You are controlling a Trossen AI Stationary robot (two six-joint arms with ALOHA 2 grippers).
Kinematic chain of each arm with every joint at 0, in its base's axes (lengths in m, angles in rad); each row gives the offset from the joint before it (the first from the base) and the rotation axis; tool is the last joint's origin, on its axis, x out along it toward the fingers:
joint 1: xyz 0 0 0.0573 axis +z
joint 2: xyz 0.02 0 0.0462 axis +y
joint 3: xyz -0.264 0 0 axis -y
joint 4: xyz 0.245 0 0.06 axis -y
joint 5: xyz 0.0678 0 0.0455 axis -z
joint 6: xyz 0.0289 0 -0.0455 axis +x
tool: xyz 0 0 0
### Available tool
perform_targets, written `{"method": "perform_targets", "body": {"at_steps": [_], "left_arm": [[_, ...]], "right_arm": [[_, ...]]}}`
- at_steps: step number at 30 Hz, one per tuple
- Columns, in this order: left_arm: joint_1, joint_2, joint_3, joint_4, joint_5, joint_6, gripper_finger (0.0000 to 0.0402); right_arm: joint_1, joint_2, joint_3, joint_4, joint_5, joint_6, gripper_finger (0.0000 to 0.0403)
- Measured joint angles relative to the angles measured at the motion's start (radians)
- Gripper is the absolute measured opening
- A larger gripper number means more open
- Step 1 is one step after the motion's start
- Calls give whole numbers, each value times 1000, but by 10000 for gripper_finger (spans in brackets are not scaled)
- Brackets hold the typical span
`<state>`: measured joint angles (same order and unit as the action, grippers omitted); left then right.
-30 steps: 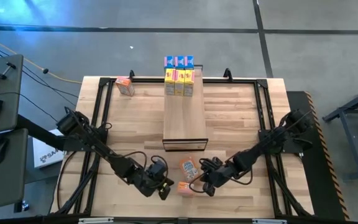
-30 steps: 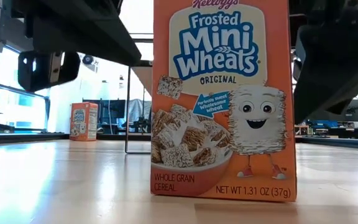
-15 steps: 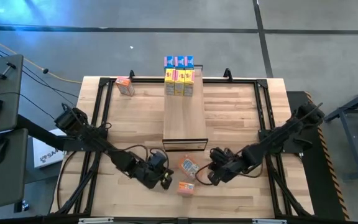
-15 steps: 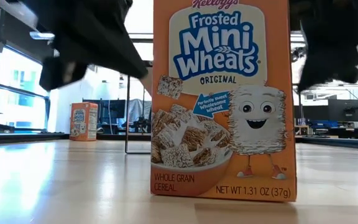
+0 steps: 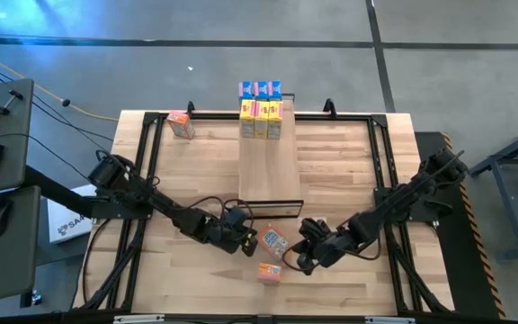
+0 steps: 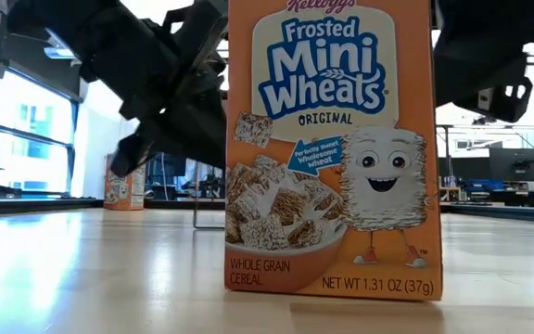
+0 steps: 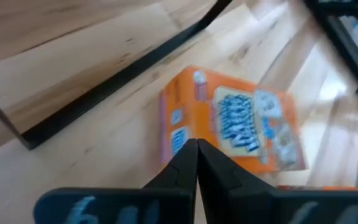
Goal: Stack cereal on shelf
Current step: Put the bottom right orange cereal box on the shelf
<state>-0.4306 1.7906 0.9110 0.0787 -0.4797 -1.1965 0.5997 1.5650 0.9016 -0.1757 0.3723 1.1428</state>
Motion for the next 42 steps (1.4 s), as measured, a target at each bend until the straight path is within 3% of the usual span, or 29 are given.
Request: {"method": "perform_targets", "body": {"at_steps": [11, 21, 24, 30, 34, 42], "left_arm": [[5, 24, 1, 51, 43, 20, 0], [-13, 46, 2, 190, 165, 53, 0], [-26, 40, 0, 190, 164, 53, 0], [-60, -45, 1, 142, 85, 78, 0], [-78, -121, 1, 53, 19, 93, 0], [-77, -167, 2, -12, 5, 88, 0]], "right_arm": [[31, 7, -1, -47, -50, 45, 0], [32, 6, -1, -98, -65, 58, 0], [42, 6, -1, -68, -50, 63, 0], [27, 19, 1, 75, 97, -44, 0], [-11, 73, 0, 81, 47, -71, 0], [-43, 137, 0, 38, -57, -68, 0]]}}
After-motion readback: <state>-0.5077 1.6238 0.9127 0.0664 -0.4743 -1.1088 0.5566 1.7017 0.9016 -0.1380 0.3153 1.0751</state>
